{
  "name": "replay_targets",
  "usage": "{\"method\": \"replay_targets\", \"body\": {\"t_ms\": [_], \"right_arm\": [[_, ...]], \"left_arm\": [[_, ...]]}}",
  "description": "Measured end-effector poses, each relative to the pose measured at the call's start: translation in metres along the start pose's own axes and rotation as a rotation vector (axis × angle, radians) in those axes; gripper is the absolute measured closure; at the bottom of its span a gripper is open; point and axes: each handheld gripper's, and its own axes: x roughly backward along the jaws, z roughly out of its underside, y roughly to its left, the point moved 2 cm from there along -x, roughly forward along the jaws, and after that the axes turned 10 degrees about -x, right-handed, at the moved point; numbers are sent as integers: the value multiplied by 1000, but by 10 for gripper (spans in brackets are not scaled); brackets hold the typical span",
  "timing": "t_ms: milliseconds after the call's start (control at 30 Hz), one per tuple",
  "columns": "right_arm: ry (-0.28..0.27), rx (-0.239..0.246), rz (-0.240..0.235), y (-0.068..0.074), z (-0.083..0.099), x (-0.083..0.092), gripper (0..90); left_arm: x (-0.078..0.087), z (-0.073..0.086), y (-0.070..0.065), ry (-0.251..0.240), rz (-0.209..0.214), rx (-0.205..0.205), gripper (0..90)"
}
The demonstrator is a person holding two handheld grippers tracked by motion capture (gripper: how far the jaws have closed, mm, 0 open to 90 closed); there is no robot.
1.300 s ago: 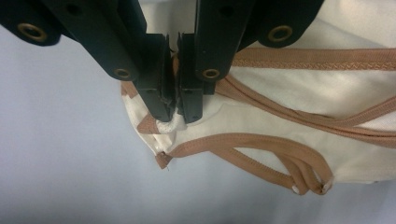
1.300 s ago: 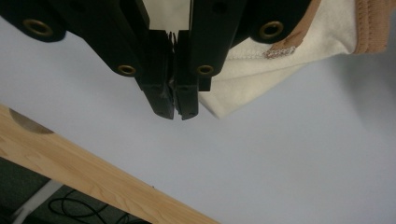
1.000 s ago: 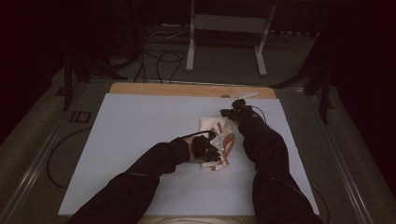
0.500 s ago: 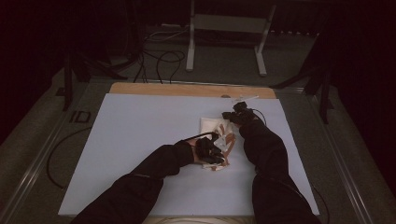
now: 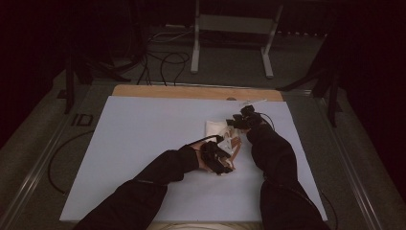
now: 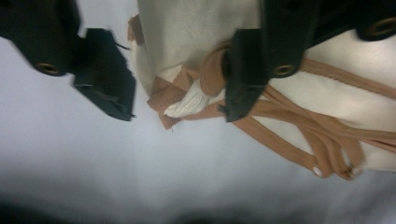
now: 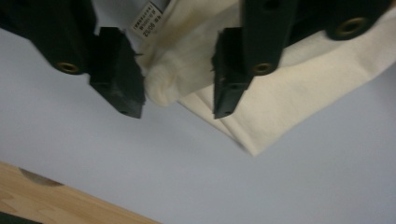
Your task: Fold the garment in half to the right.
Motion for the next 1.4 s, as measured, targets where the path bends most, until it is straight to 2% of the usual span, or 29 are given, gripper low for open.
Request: {"method": "replay_targets", "body": {"t_ms": [100, 133, 267, 367, 400, 467, 700, 800, 967, 1000, 1100, 1133, 1167, 1200, 1233, 1267, 1300, 1333, 1367, 1400], "right_arm": [[-1, -7, 2, 2, -2, 1, 460], [-7, -8, 3, 3, -5, 2, 420], [-6, 5, 2, 9, -9, 4, 400], [-7, 6, -5, 12, -11, 6, 383], [-7, 14, -7, 16, -13, 8, 379], [-9, 18, -12, 20, -15, 12, 377], [-2, 48, 2, 28, -18, 22, 416], [23, 65, 3, 34, -13, 25, 447], [44, 56, -3, 38, -3, 27, 448], [64, 58, 6, 40, 3, 29, 462], [78, 58, 18, 40, 9, 31, 494], [87, 51, 28, 38, 15, 34, 564], [87, 51, 28, 38, 15, 34, 564], [97, 45, 28, 36, 20, 37, 662], [97, 45, 28, 36, 20, 37, 662], [104, 46, 38, 34, 25, 39, 719], [104, 46, 38, 34, 25, 39, 719], [111, 43, 43, 32, 30, 41, 790], [111, 43, 43, 32, 30, 41, 790], [118, 29, 49, 29, 34, 42, 827]], "left_arm": [[4, -2, 0, -8, -15, 12, 321], [8, -2, 1, -15, -21, 25, 301], [17, -1, 3, -38, -24, 49, 181], [20, 1, 3, -43, -43, 46, 80], [23, 3, 2, -31, -51, 44, 40], [27, 6, 2, -32, -57, 52, 0], [43, 20, -1, -41, -83, 84, 0], [54, 30, -5, -39, -99, 99, 0], [64, 41, -12, -26, -115, 109, 0], [70, 46, -14, -26, -123, 118, 0], [74, 52, -16, -26, -134, 131, 0], [79, 57, -18, -28, -145, 138, 0], [79, 57, -18, -28, -145, 138, 0], [84, 63, -20, -45, -163, 154, 0], [84, 63, -20, -45, -163, 154, 0], [88, 68, -22, -46, -174, 166, 0], [88, 68, -22, -46, -174, 166, 0], [92, 74, -24, -59, -177, 179, 0], [92, 74, -24, -59, -177, 179, 0], [95, 80, -28, -74, -182, 199, 0]]}}
